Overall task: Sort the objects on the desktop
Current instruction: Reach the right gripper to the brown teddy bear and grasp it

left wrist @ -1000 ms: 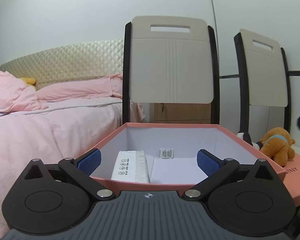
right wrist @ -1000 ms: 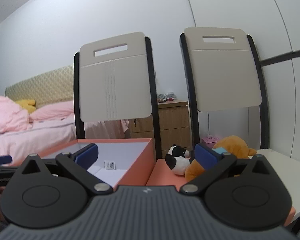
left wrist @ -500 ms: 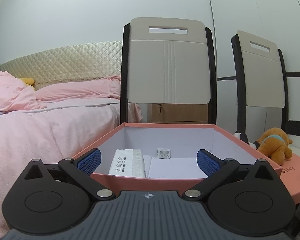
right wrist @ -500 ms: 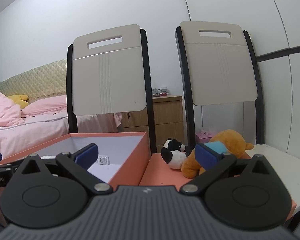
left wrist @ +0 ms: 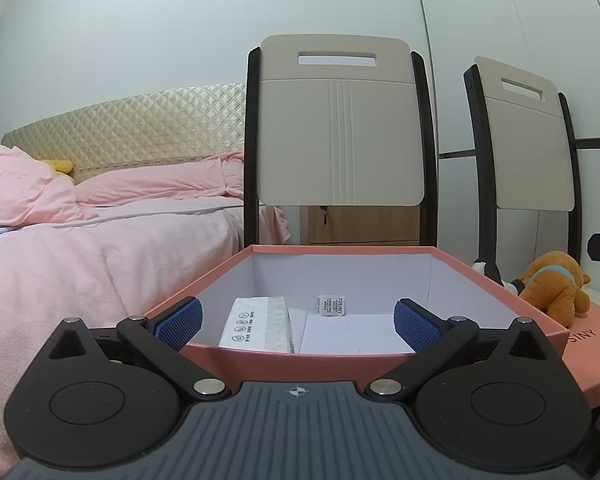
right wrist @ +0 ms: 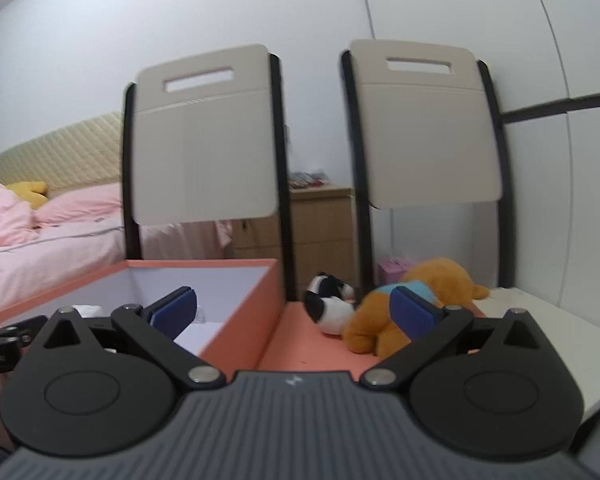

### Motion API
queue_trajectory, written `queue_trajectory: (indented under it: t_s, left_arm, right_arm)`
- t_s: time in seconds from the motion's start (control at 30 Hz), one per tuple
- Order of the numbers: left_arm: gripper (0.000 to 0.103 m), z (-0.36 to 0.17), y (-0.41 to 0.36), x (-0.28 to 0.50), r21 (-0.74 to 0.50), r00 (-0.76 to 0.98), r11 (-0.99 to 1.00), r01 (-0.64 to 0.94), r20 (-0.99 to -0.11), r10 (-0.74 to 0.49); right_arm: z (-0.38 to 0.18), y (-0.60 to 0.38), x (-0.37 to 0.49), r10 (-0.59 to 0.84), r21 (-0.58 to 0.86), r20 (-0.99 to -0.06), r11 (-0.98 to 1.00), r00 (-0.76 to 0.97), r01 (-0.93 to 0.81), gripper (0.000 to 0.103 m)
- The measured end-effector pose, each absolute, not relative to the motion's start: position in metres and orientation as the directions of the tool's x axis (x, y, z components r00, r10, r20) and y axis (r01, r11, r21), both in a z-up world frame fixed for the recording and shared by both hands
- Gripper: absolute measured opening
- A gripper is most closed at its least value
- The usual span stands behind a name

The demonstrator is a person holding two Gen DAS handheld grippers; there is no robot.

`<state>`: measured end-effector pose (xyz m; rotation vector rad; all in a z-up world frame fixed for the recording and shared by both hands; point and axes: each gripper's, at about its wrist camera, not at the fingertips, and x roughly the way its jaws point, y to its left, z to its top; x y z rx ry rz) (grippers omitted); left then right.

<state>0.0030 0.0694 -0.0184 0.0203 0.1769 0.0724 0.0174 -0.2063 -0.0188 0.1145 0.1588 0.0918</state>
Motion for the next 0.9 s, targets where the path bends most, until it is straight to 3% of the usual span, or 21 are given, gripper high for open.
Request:
queue_trajectory:
  t_s: [0.53,0.67,0.9]
  left_arm:
    - [0.103,-0.024,0.068,0.002,0.022,0.979,0.995,-0.097,-0.179,0.099]
    - [0.103,-0.027,0.07,0.005,0.012,0.974,0.992,-0.122,-0.19,0.122]
    - [0.103,-0.029,0.073,0.009,0.005,0.971,0.989,-0.149,-0.189,0.147]
  right_arm:
    - [0.009,-0.262,0.129,0.044,0.182,-0.259,0.983,0.965,0.004,0.103]
    - [-0.005,-0.281,0.159,0.029,0.214,-0.32,0.976,0.947,0.042,0.103]
    - [-0.041,-0.286,0.197,0.001,0.142,-0.453,0.987,0.892,0.072,0.102]
